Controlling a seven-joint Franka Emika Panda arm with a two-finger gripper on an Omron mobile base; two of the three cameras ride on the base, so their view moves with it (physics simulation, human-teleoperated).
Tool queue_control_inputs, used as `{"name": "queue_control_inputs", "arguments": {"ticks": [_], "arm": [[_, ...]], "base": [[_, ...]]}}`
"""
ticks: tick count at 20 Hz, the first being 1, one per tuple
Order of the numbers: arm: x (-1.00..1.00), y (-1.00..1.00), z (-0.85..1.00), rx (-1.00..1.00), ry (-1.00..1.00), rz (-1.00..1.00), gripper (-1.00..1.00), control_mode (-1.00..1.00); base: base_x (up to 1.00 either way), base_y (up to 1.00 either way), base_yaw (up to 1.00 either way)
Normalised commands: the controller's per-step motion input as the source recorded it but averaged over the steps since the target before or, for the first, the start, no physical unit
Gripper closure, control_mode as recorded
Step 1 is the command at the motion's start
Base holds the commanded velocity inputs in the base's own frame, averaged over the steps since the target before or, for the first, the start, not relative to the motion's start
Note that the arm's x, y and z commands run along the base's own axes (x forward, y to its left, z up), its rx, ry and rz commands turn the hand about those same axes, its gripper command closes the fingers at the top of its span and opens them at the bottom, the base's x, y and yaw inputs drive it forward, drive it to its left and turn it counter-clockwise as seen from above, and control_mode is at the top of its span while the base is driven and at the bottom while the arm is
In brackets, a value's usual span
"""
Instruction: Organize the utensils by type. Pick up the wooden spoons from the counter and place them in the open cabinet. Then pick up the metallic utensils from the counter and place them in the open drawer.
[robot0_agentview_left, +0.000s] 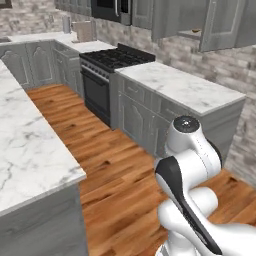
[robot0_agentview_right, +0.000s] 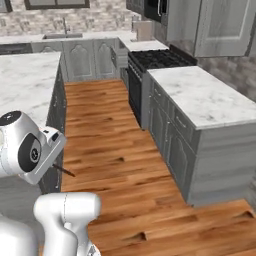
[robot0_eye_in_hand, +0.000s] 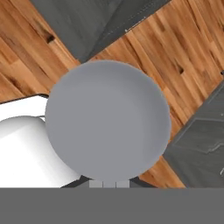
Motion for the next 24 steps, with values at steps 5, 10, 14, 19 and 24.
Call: {"name": "queue_control_inputs", "arguments": {"ticks": [5,10,14,19,24], "arm": [[0.0,0.0,0.0,0.0,0.0,0.0,1.0,1.0],[0.0,0.0,0.0,0.0,0.0,0.0,1.0,1.0],[0.0,0.0,0.0,0.0,0.0,0.0,1.0,1.0],[0.0,0.0,0.0,0.0,0.0,0.0,1.0,1.0],[0.0,0.0,0.0,0.0,0.0,0.0,1.0,1.0]], "base": [[1.0,-0.07,0.08],[1.0,-0.05,0.09],[1.0,-0.15,0.1],[1.0,-0.29,0.2],[1.0,-0.23,0.14]]}}
